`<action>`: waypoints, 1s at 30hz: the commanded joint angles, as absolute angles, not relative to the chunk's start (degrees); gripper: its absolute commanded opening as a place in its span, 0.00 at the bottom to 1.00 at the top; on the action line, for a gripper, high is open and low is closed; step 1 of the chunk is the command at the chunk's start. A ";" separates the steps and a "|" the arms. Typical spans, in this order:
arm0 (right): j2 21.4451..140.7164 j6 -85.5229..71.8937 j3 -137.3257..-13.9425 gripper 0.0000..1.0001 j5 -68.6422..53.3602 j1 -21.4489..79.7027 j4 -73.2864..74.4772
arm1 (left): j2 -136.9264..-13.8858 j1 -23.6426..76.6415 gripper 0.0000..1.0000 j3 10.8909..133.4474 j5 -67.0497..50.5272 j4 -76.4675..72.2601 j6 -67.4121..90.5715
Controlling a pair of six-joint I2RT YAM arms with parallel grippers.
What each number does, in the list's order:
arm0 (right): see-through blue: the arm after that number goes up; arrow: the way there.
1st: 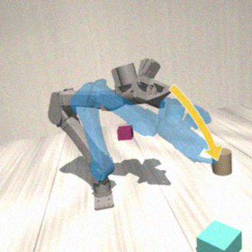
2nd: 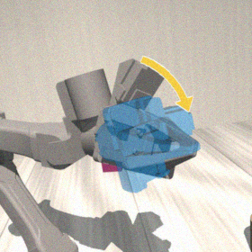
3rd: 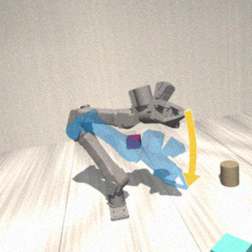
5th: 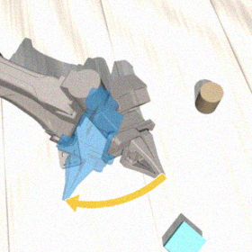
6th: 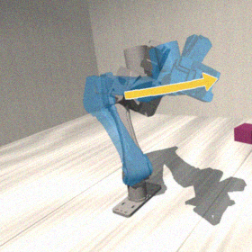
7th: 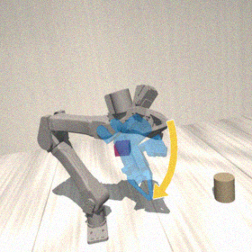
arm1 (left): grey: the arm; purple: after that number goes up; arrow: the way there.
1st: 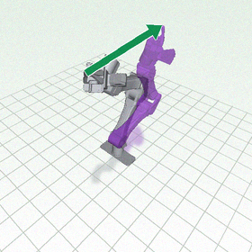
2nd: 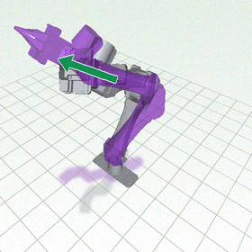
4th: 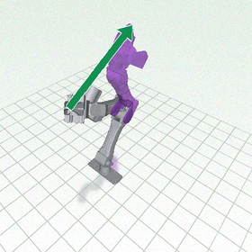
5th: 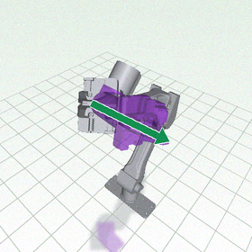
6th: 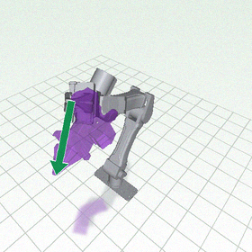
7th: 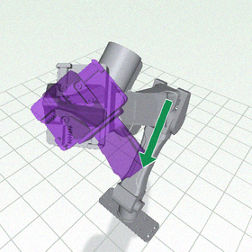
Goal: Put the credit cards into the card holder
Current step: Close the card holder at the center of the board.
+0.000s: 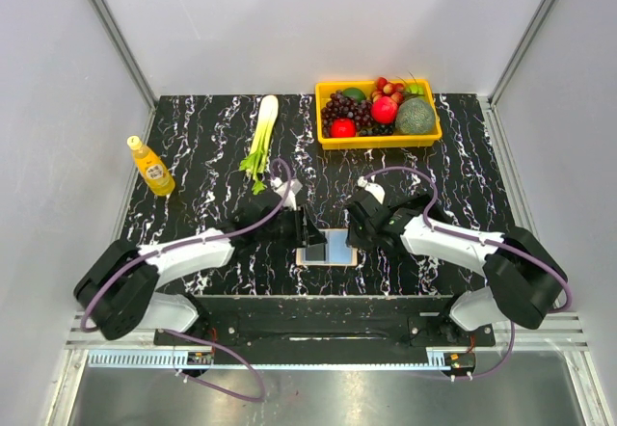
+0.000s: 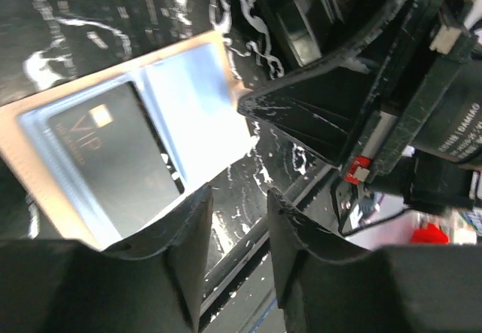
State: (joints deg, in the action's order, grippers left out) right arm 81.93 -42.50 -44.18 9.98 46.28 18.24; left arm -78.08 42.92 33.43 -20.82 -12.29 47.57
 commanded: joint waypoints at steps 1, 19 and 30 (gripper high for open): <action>80.24 -42.37 -45.26 0.00 6.07 47.02 13.36 | -70.94 42.72 0.51 36.12 -7.68 4.09 42.28; 85.79 -36.65 -47.56 0.00 3.25 57.91 18.02 | -45.81 41.75 0.99 18.82 2.28 22.05 51.23; 72.78 -43.48 -39.30 0.14 5.43 61.35 22.84 | -40.78 42.36 0.99 17.40 0.44 20.93 53.26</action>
